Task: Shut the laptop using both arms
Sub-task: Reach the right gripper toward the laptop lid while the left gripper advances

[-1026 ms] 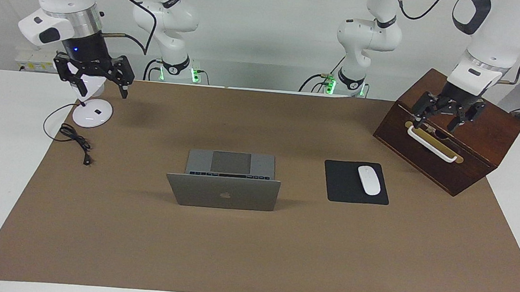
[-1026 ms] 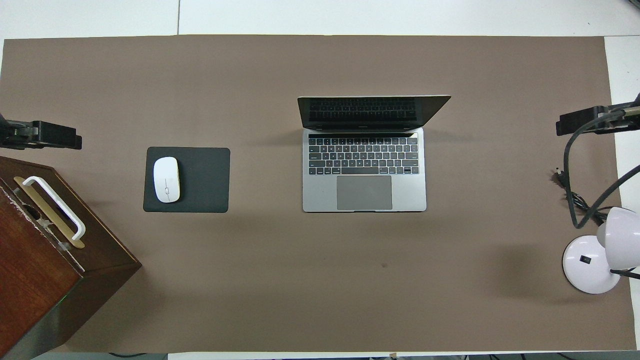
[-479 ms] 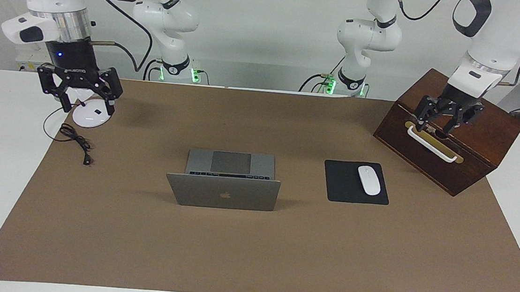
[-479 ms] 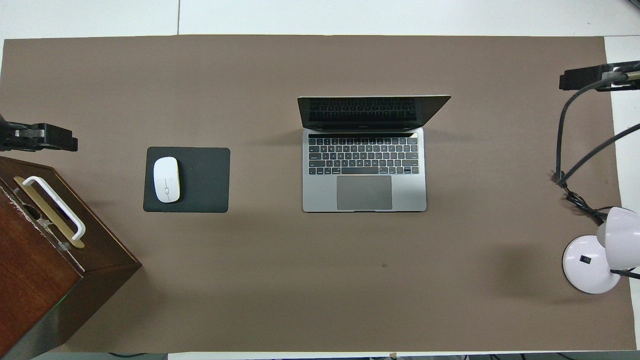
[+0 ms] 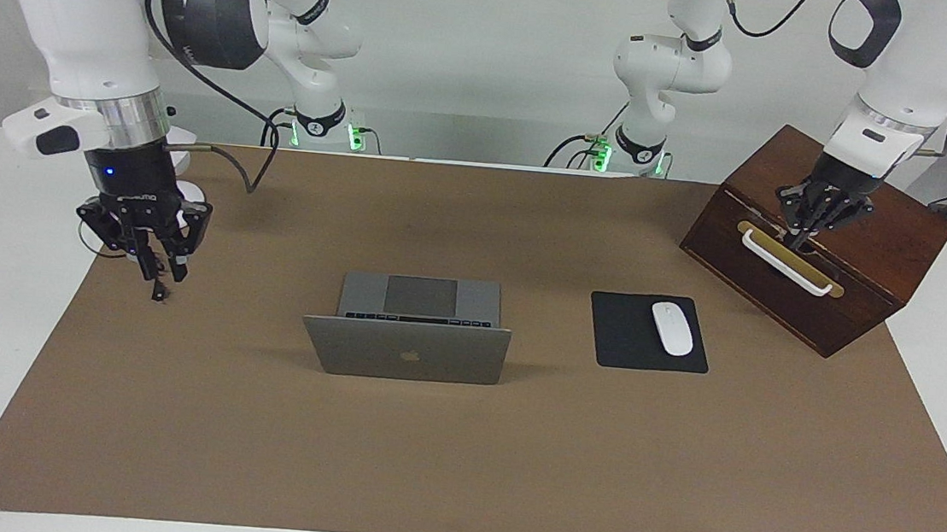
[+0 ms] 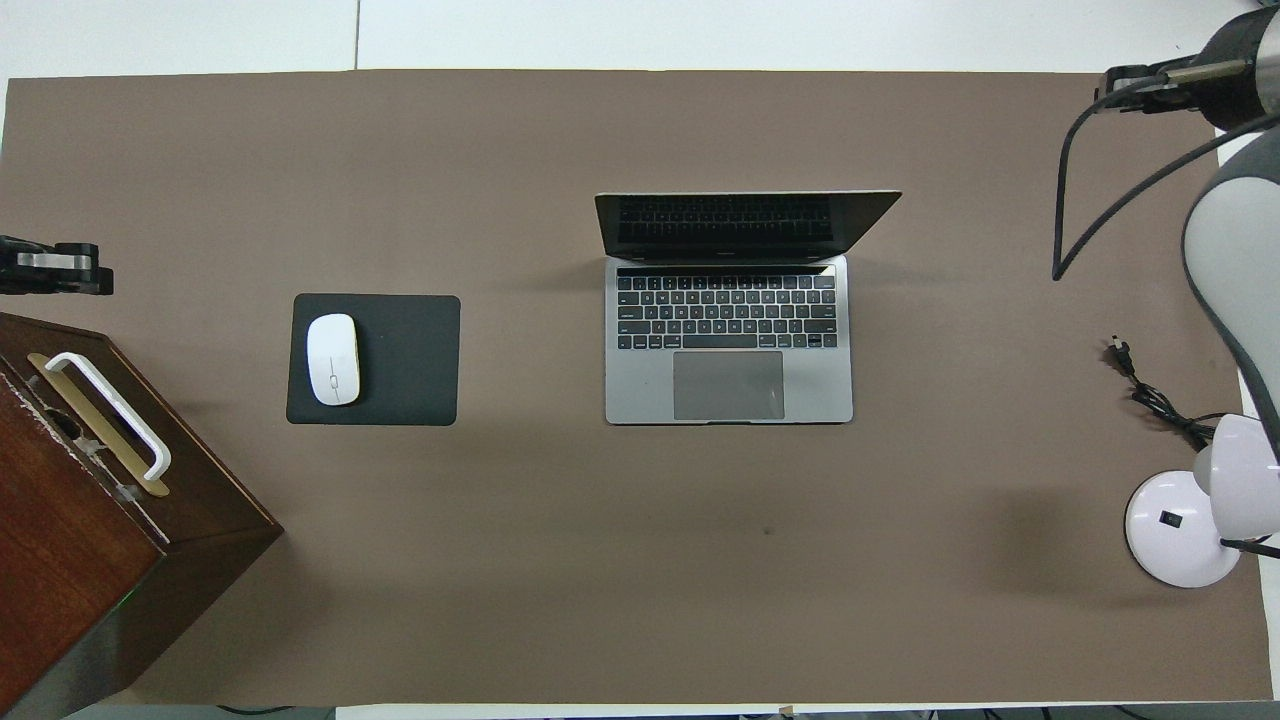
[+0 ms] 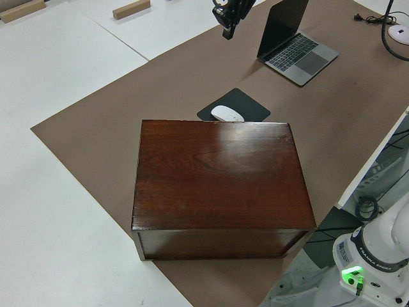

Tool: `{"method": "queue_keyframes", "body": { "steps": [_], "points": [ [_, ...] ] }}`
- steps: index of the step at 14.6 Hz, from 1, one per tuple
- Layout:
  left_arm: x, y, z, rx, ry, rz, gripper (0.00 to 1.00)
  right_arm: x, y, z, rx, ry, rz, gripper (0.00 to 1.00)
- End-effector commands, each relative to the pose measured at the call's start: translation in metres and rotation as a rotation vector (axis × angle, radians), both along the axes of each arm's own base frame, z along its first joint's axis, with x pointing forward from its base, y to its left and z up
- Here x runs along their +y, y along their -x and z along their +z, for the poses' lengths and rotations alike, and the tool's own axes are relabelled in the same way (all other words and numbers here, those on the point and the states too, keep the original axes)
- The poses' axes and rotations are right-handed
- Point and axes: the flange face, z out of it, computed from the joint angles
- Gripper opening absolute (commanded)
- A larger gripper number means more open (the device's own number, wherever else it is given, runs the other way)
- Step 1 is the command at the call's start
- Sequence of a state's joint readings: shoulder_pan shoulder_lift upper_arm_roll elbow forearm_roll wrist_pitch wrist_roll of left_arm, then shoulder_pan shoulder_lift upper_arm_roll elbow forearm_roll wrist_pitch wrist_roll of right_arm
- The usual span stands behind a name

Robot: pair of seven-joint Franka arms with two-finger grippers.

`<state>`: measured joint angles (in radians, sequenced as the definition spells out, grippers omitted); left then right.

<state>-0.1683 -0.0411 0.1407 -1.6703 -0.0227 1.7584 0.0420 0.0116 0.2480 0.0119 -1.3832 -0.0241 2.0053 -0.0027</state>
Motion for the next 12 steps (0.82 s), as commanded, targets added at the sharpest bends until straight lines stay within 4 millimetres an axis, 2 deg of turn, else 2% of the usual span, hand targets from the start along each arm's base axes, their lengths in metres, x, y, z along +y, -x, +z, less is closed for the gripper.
{"method": "queue_keyframes", "body": {
  "steps": [1, 2, 6, 9, 11, 12],
  "points": [
    [-0.007, 0.006, -0.003, -0.029, -0.007, -0.03, 0.0, 0.022, -0.041, -0.005, -0.041, -0.007, 0.003, 0.0],
    [-0.011, 0.006, -0.008, -0.034, 0.001, -0.039, 0.0, 0.036, -0.053, -0.011, -0.048, -0.008, 0.012, 0.0],
    [-0.067, 0.021, -0.03, -0.088, 0.027, -0.139, 0.0, 0.091, -0.09, -0.043, -0.075, 0.042, 0.061, 0.0],
    [-0.107, 0.045, -0.054, -0.155, 0.09, -0.196, 0.0, 0.151, -0.089, -0.069, -0.052, 0.056, 0.101, 0.0],
    [-0.126, 0.064, -0.075, -0.212, 0.107, -0.231, 0.0, 0.203, -0.08, -0.085, -0.035, 0.027, 0.045, 0.0],
    [-0.136, 0.075, -0.084, -0.242, 0.118, -0.246, 0.0, 0.219, -0.078, -0.093, -0.03, 0.022, 0.028, 0.0]
  ]
}}
